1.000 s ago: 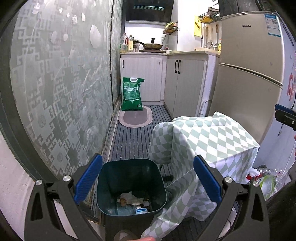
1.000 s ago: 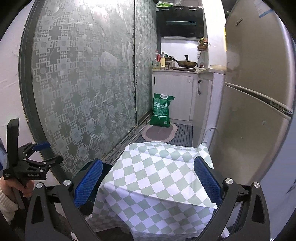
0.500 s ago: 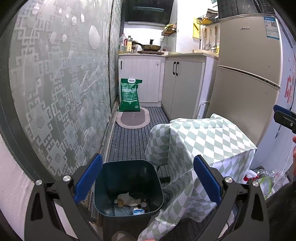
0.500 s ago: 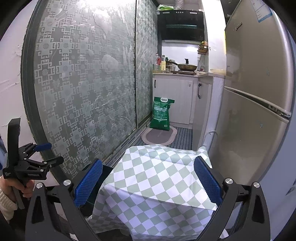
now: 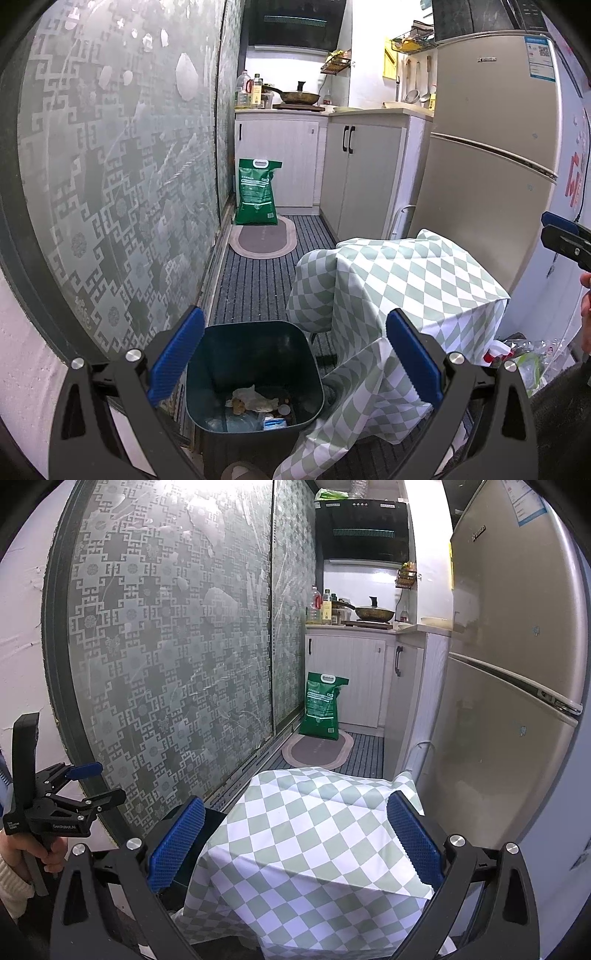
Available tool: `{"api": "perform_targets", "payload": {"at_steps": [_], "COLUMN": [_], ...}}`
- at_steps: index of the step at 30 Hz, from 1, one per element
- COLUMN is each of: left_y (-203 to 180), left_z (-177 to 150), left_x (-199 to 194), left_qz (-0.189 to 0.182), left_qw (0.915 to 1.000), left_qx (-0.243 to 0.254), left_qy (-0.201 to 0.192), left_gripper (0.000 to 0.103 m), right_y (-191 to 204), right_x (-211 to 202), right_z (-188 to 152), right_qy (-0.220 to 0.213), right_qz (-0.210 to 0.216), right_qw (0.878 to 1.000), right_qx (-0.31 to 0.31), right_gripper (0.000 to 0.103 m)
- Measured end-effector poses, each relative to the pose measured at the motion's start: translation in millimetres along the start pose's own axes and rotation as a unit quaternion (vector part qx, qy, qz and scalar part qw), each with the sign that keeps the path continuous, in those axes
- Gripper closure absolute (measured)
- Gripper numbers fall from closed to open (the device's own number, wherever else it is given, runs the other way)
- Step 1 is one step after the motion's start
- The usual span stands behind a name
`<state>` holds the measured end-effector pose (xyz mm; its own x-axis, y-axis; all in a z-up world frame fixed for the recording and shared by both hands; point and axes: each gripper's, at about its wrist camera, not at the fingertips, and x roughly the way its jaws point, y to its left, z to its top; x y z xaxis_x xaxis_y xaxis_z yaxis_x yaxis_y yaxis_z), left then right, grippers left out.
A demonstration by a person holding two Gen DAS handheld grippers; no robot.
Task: Collect trash
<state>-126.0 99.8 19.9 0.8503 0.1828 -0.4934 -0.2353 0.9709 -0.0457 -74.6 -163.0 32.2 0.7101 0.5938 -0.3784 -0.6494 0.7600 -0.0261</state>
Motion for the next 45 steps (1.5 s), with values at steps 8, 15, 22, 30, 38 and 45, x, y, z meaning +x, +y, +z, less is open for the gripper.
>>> {"api": "perform_targets", "payload": {"at_steps": [8,15,22,30,38,45], "left_y": [-0.4,-0.7,-0.3,-0.1,-0.7,-1.0], "left_z": [-0.2,-0.4,-0.9,-0.7,-0.5,-0.3], "left_x": [0.8,0.9,1.3,1.2,1.1,1.0], "left_qz": [-0.001,-0.001,-0.001,-0.002,-0.002,-0.002], "left_qw": [1.0,1.0,1.0,1.0,1.0,1.0], "left_qx": [0.001,0.001,0.001,0.0,0.001,0.001], "left_qy": [0.002,0.002,0.003,0.003,0.003,0.003], "left_gripper": [0.003,0.003,0.003,0.003,0.003,0.003], "right_y": [3.4,2.8,3.9,3.8,3.4,3.7], "right_x": [-0.7,-0.7,-0.4,-0.5,-0.5,-0.7], "right_z": [-0.3,-0.4,-0.3,-0.3,-0.4,-0.5], "right_qy": [0.0,0.0,0.0,0.0,0.0,0.0], "right_qz": [0.0,0.001,0.001,0.0,0.001,0.0], "right_qw": [1.0,1.0,1.0,1.0,1.0,1.0], "right_qx": [0.0,-0.001,-0.001,-0.001,-0.001,0.0], "right_gripper": [0.003,0.003,0.003,0.003,0.003,0.003]}}
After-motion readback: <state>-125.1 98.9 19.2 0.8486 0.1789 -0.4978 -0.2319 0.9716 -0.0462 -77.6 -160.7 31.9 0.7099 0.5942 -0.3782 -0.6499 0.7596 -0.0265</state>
